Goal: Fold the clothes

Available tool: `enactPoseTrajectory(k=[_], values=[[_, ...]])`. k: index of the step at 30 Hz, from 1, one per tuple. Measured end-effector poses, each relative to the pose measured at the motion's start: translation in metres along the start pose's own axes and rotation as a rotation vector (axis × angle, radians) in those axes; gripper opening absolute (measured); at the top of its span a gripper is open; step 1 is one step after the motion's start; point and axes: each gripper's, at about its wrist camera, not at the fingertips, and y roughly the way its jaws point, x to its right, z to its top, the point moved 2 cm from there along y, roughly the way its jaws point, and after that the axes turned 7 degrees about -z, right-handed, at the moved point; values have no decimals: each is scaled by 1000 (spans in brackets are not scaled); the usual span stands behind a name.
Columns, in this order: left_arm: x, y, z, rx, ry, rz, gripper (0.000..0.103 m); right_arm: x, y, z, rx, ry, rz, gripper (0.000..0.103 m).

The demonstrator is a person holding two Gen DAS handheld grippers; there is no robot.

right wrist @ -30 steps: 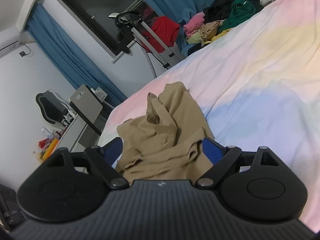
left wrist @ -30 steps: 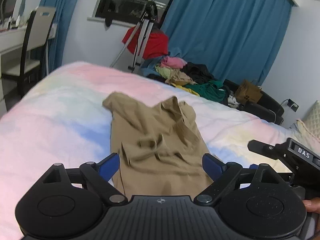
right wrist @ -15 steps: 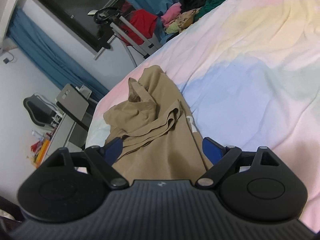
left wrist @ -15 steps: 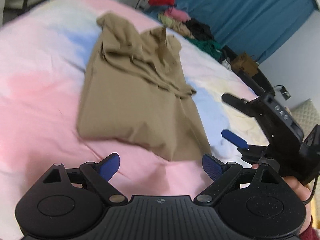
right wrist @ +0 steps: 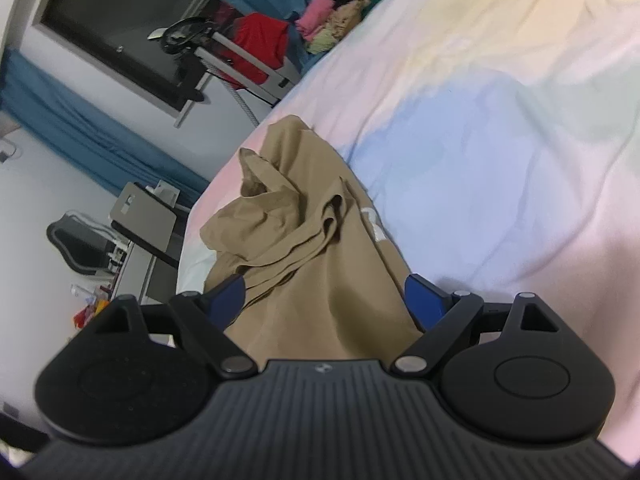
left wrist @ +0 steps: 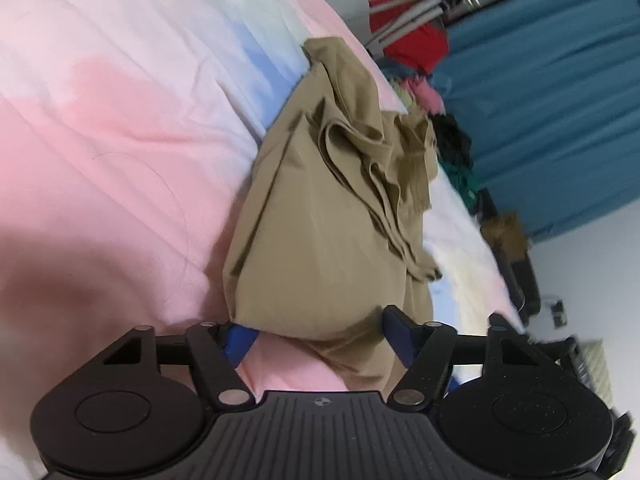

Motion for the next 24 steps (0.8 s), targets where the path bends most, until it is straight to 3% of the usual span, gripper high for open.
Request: enactPoseTrajectory(k=[4,8,11,13,18,21,22,24], values=[[-3,0,3,13,-24,-3,51,0,1,-4,-17,30,6,89],[-5,-4,6,44,-42,-12,27,-4,-3,-11,-27,41,31,89],[-6,-6,8,67,-55,-20,14,-7,-8,-15,-7,31,32,89],[-5,-9,9,81,-50,-16,13,-7,-12,-17,-7,44,29,90],[-1,-9,8,70,-14,39,13,-12,-13,-40,-135,89,105,89],[-8,-5,5,43,-20,80,26,-5,4,-57,-240,138,103,89],[-10,-4,6,35,-28,88,36,-1,12,-61,-275,169,102,89],[-13,0,7,22,-48,72,45,4,18,-59,-269,185,93,88]])
